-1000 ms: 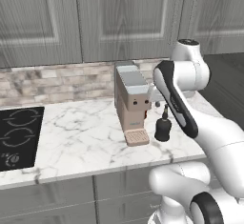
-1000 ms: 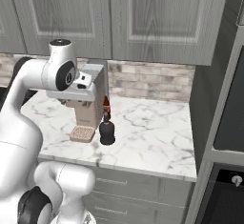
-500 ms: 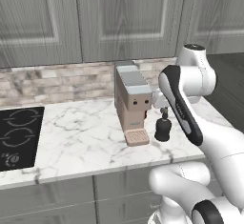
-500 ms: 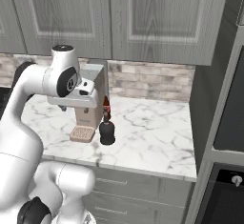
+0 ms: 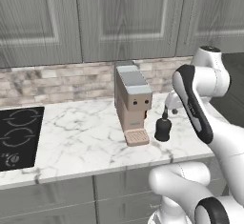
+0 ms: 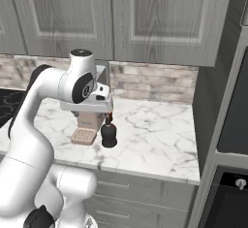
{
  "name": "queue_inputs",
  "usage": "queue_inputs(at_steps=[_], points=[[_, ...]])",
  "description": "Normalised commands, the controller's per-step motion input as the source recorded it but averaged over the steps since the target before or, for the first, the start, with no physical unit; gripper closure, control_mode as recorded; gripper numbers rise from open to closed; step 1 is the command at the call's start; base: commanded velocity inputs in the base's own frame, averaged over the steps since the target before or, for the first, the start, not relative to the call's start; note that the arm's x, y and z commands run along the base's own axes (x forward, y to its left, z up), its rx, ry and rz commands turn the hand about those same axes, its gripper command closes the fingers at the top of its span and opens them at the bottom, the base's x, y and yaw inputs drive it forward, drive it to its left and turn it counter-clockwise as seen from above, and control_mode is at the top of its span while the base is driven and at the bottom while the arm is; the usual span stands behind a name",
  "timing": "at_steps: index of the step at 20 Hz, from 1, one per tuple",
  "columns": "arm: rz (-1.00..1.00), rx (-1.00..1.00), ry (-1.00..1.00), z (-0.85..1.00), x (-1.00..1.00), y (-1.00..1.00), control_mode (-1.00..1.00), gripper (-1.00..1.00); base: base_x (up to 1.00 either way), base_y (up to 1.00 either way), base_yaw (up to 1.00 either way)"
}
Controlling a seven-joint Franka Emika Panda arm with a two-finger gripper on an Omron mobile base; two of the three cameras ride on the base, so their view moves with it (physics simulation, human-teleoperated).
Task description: Move the drinks to the dining counter.
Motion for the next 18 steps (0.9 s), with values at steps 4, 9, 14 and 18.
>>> queue_inputs(at_steps=[4,9,14,18], points=[[0.03,-0.01,-0.01,-0.34,0.11,-0.04,-1.0,-1.0,0.0,0.0,0.0],[0.02,-0.02,-0.07,-0.33,0.25,0.0,-1.0,-1.0,0.0,0.0,0.0],[0.03,0.0,-0.06,-0.22,0.26,-0.06,-1.0,-1.0,0.0,0.0,0.0],[0.06,0.0,-0.02,-0.12,0.17,-0.13,-1.0,-1.0,0.0,0.0,0.0]])
